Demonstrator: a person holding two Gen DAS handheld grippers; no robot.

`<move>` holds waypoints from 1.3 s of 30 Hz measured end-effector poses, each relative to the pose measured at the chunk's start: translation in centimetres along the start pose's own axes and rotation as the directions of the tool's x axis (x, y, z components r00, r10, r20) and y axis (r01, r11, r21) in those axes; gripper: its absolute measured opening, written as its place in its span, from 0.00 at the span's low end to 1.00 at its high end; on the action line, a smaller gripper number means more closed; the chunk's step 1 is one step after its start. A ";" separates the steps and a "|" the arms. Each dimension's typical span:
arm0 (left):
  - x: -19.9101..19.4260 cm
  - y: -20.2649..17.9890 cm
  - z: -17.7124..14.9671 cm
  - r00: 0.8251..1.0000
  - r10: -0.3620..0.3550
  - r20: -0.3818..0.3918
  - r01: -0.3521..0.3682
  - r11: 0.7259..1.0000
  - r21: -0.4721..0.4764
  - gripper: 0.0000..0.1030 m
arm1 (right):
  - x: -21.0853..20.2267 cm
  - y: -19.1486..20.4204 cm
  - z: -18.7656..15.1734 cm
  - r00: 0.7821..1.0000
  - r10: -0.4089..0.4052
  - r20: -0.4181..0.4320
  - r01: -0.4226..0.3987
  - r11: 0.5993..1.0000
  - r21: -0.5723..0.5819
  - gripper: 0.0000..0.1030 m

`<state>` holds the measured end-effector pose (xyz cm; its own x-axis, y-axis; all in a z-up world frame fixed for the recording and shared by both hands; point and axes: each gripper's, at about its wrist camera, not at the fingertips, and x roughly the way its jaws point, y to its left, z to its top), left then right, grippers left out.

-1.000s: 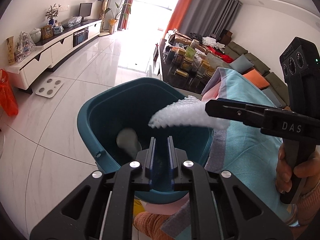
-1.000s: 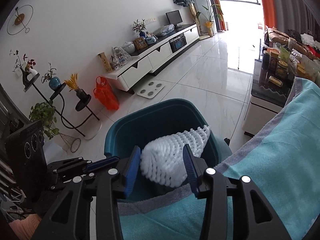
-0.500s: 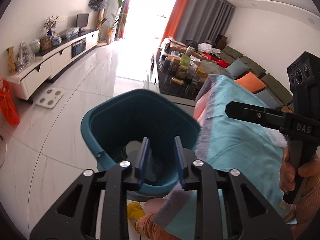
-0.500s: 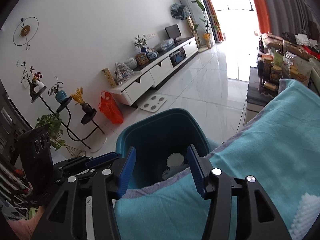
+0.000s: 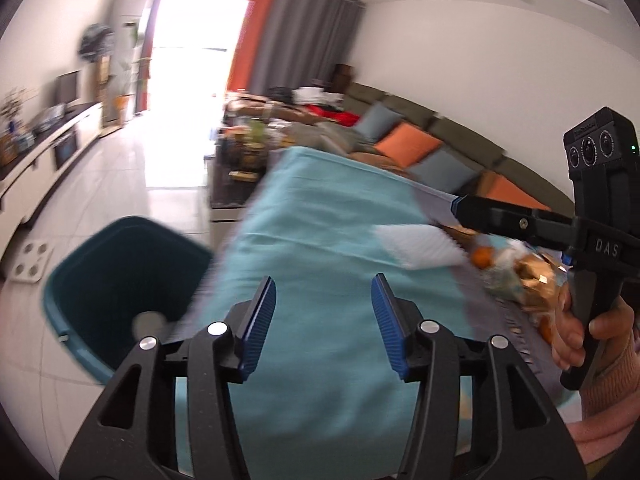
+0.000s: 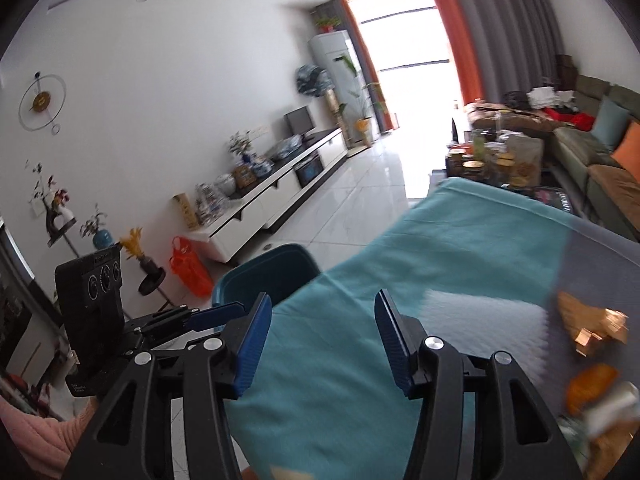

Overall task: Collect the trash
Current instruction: 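Move both open tools back over the trash on the table, then grasp the brown snack bag with the right tool while the left tool grasps the green plastic wrapper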

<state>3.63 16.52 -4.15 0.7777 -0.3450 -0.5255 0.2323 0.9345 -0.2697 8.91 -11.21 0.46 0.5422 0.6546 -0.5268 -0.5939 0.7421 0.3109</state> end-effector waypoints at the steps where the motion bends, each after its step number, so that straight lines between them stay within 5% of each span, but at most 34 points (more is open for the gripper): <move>1: 0.3 -0.9 -0.1 1.000 -0.022 -0.005 0.022 1.000 0.013 0.48 | -1.1 -0.6 -0.4 1.000 -0.021 0.009 0.020 1.000 0.010 0.50; 7: 3.3 -7.3 -0.5 0.985 -0.157 -0.065 0.163 0.983 0.091 0.48 | -8.1 -4.7 -3.3 0.981 -0.185 0.053 0.179 0.978 0.103 0.50; 15: 8.0 -14.3 -0.9 0.940 -0.291 -0.177 0.317 0.936 0.149 0.48 | -13.0 -8.5 -7.5 0.944 -0.328 0.033 0.313 0.925 0.215 0.50; 24: 13.3 -18.6 0.1 0.919 -0.276 -0.283 0.336 0.923 0.188 0.57 | -12.2 -11.1 -9.6 0.955 -0.298 -0.004 0.286 0.913 0.290 0.48; 30: 15.0 -19.6 0.9 0.911 -0.266 -0.316 0.342 0.915 0.216 0.61 | -11.7 -12.4 -10.7 0.966 -0.257 -0.026 0.251 0.909 0.332 0.29; 39: 16.8 -20.5 0.5 0.889 -0.266 -0.372 0.364 0.904 0.223 0.45 | -12.2 -13.0 -11.3 0.973 -0.232 -0.014 0.221 0.905 0.364 0.11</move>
<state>12.25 -8.37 -7.01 0.4126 -0.5880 -0.6957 0.6232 0.7392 -0.2552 3.32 -30.49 -6.16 0.6568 0.4624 -0.5956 -0.2007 0.8686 0.4530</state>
